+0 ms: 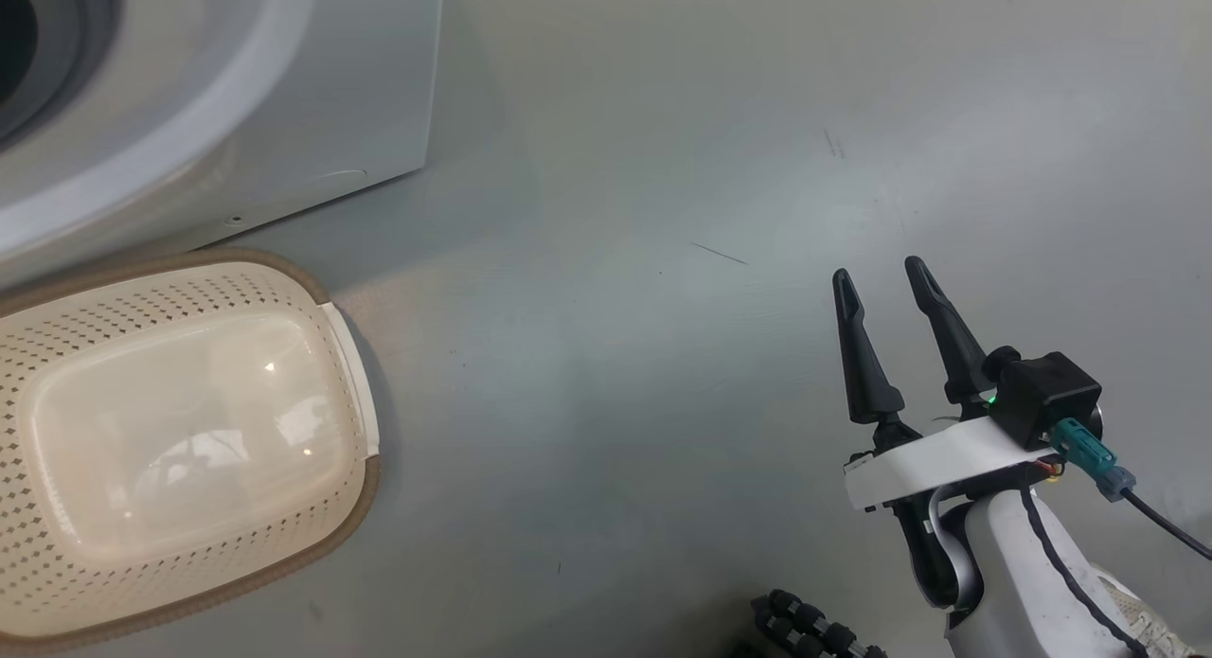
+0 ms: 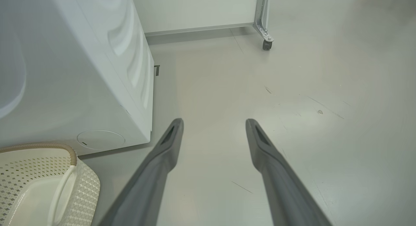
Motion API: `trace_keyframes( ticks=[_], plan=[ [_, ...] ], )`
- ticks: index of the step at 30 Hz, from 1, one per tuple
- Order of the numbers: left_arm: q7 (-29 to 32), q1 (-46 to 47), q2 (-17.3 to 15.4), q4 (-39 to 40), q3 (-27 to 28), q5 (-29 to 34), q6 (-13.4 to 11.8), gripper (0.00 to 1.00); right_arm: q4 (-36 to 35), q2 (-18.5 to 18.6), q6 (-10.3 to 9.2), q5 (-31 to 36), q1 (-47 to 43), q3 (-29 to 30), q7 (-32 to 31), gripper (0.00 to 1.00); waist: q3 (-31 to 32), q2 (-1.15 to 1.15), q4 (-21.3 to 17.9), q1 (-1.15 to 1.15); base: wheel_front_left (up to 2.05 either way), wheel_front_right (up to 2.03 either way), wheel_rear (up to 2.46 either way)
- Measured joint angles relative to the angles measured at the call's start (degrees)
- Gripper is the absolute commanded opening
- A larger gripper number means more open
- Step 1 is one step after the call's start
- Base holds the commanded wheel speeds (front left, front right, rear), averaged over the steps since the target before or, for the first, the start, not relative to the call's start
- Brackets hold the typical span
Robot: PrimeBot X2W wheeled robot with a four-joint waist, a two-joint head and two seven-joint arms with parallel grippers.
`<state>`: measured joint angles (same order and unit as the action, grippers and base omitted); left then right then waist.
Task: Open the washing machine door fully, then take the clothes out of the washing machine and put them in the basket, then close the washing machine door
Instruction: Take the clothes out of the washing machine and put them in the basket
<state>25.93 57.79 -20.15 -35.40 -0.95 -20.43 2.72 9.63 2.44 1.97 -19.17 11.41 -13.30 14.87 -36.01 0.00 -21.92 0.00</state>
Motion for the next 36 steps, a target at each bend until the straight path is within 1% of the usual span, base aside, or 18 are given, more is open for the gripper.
trace_keyframes(
  ticks=[1,2,3,4,5,6,14,17,19,23,27,36],
  plan=[
    [0.31,0.03,-0.03,-0.66,0.07,0.01,-0.31,1.00,0.01,-0.02,0.00,0.00,0.01,-0.01,0.00,1.00,-0.09,0.00,-0.07,0.00,0.00,0.00,0.00],
    [0.30,0.04,-0.03,-1.08,0.25,0.01,-0.60,0.69,0.01,-0.03,0.00,0.00,0.04,-0.02,0.00,1.00,-0.15,0.00,-0.11,0.00,0.00,0.00,0.00],
    [0.30,0.07,-0.03,-1.36,0.41,0.01,-0.77,0.31,0.02,-0.05,0.01,0.00,0.13,-0.03,0.00,1.00,-0.18,0.00,-0.13,0.00,0.00,0.00,0.00],
    [0.30,0.07,-0.03,-1.36,0.41,0.01,-0.77,0.21,0.02,-0.05,0.01,0.00,0.13,-0.03,0.00,1.00,-0.18,0.00,-0.13,0.00,0.00,0.00,0.00],
    [0.29,0.11,-0.04,-1.62,0.44,0.03,-1.02,0.00,0.02,-0.08,0.05,0.00,0.24,-0.04,0.00,1.00,-0.19,0.00,-0.14,0.00,0.00,0.00,0.00],
    [0.29,0.40,-0.18,-2.27,0.42,0.29,-1.15,0.00,0.03,-0.09,0.41,0.00,0.46,-0.04,0.00,1.00,-0.19,0.00,-0.15,0.00,0.00,0.00,0.00],
    [0.11,1.43,-0.54,-3.26,-0.69,1.26,-1.42,0.00,-0.05,-0.11,0.36,-0.85,1.11,0.04,0.00,1.00,-0.26,0.00,0.14,0.00,0.00,0.00,0.00],
    [-1.43,2.23,-0.29,-3.24,-0.91,1.27,-1.40,0.00,-0.23,-0.11,0.23,-1.07,1.12,0.42,0.00,1.00,-0.39,0.00,0.69,0.00,0.00,0.00,0.00],
    [-2.97,2.44,-0.16,-3.19,-0.85,1.27,-1.40,0.00,-0.26,-0.12,-0.08,-1.07,1.15,0.43,0.00,1.00,-0.44,0.00,1.12,0.00,0.00,0.00,0.00],
    [-5.99,2.27,0.22,-3.25,-0.68,1.27,-1.32,0.00,-0.26,-0.12,-0.09,-1.07,1.48,0.44,0.00,1.00,-0.20,0.00,1.96,0.00,0.00,0.00,0.00],
    [-9.53,1.72,1.52,-2.94,-0.54,1.26,-0.94,0.00,-0.25,-0.11,-0.09,-0.85,1.54,0.80,0.00,1.00,0.34,0.00,2.94,0.00,0.00,0.00,0.00],
    [-18.94,-4.03,4.11,-0.97,-0.51,1.27,-0.90,0.00,0.14,-0.10,-0.10,0.23,1.54,1.76,0.00,1.00,2.48,0.00,5.52,0.00,0.00,0.00,0.00]
  ],
)
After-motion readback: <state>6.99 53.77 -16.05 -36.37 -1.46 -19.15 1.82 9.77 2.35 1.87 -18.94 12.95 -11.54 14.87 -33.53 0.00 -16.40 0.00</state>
